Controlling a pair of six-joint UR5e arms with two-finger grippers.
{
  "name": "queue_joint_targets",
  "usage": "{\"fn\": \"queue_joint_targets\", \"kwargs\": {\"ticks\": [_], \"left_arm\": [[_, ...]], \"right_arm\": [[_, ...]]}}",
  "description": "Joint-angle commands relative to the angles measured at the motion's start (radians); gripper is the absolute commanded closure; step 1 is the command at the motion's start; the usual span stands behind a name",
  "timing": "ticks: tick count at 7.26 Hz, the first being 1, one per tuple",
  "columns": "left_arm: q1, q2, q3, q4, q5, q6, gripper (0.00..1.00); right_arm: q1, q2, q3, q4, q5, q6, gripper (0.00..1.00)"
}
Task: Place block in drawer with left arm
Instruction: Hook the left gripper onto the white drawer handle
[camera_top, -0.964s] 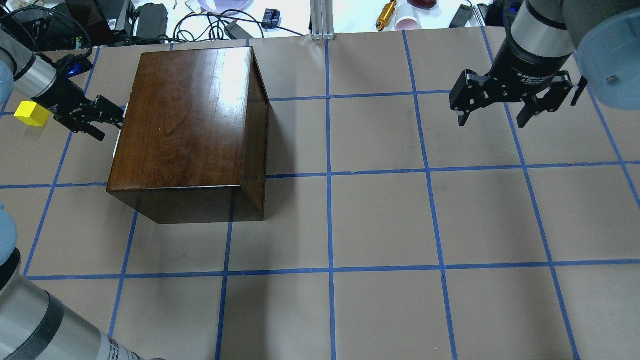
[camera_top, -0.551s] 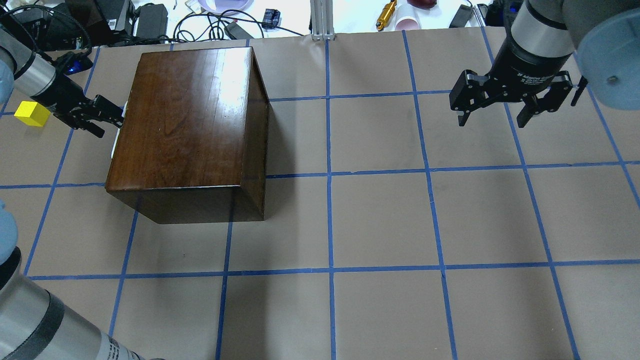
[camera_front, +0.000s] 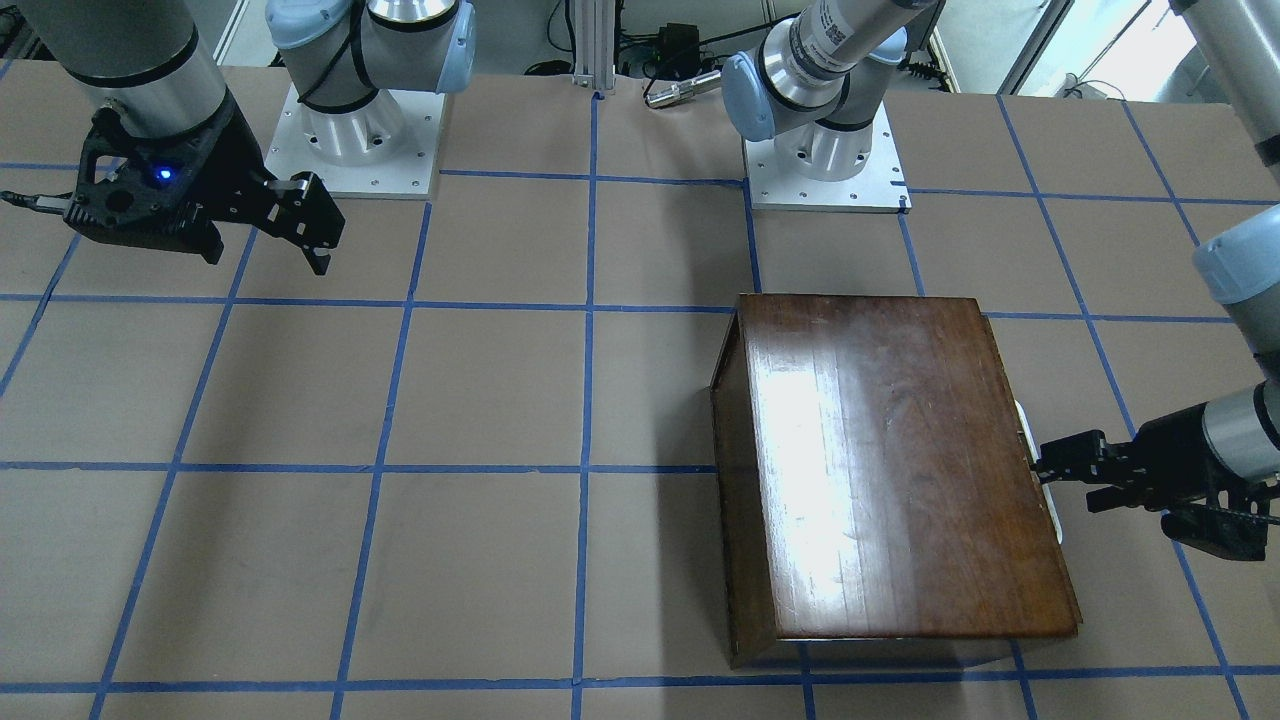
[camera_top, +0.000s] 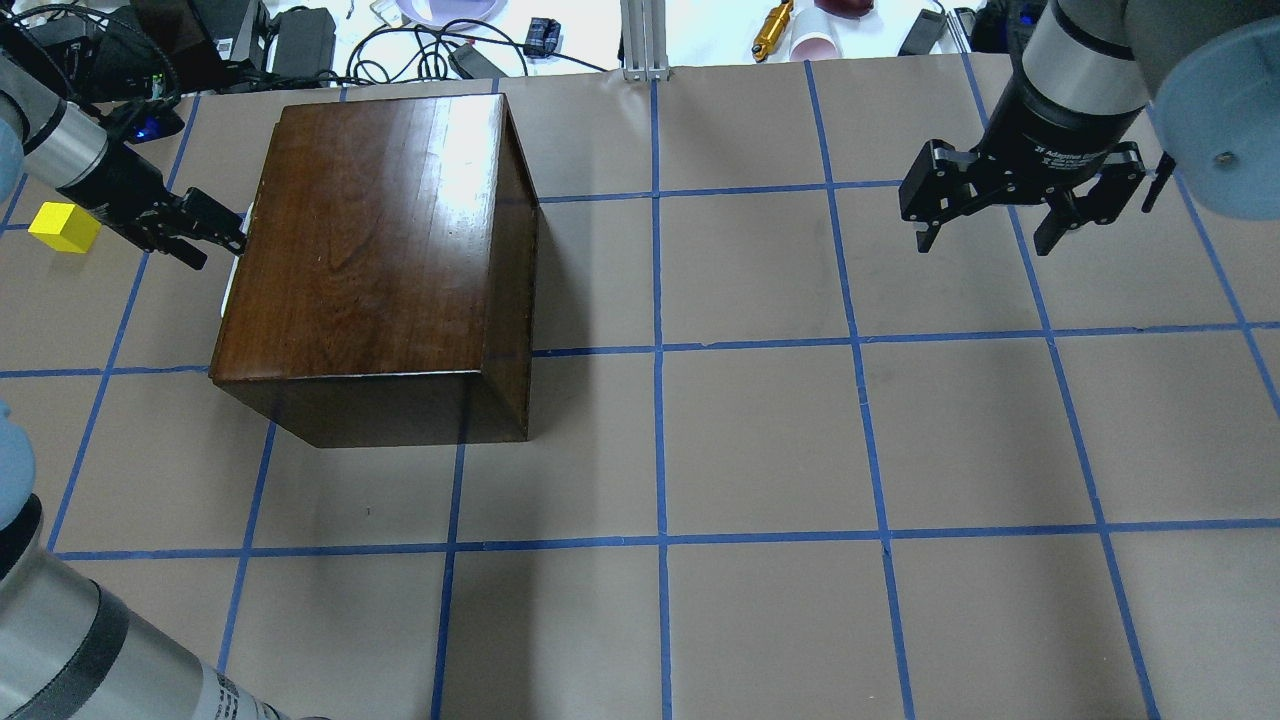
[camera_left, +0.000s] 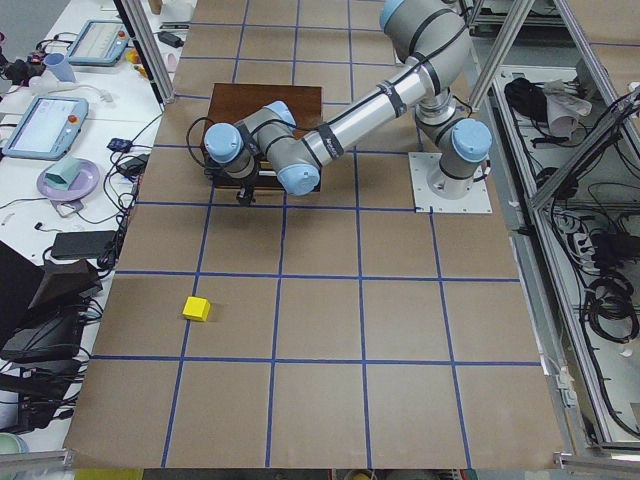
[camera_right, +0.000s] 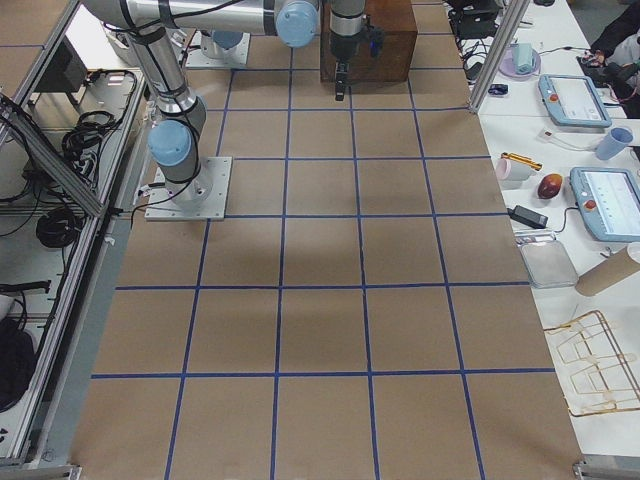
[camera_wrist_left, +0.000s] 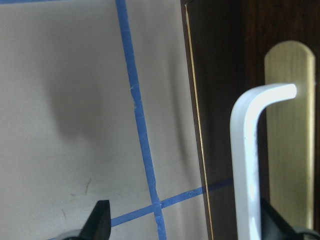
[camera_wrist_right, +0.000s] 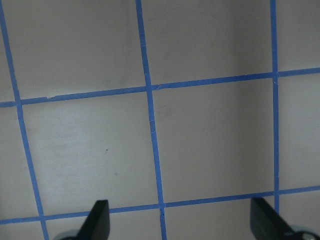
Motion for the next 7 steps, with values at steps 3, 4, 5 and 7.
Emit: {"fn": "queue_joint_targets", "kwargs": {"ticks": [3, 4, 5, 7], "left_arm": [[0.002, 0.001, 0.009, 0.0, 0.009, 0.049, 0.0], [0.003, 0.001, 0.012, 0.002, 0.009, 0.05, 0.0], [0.003, -0.005, 0.021, 0.002, 0.009, 0.052, 0.0], [0.008, -0.019, 0.038, 0.0, 0.01, 0.078, 0.0]], "right_arm": [[0.0, 0.0, -0.001, 0.0, 0.0, 0.0, 0.0], [0.0, 0.0, -0.001, 0.0, 0.0, 0.0, 0.0], [-0.001, 0.0, -0.001, 0.0, 0.0, 0.0, 0.0], [0.0, 0.0, -0.001, 0.0, 0.0, 0.0, 0.0]]}}
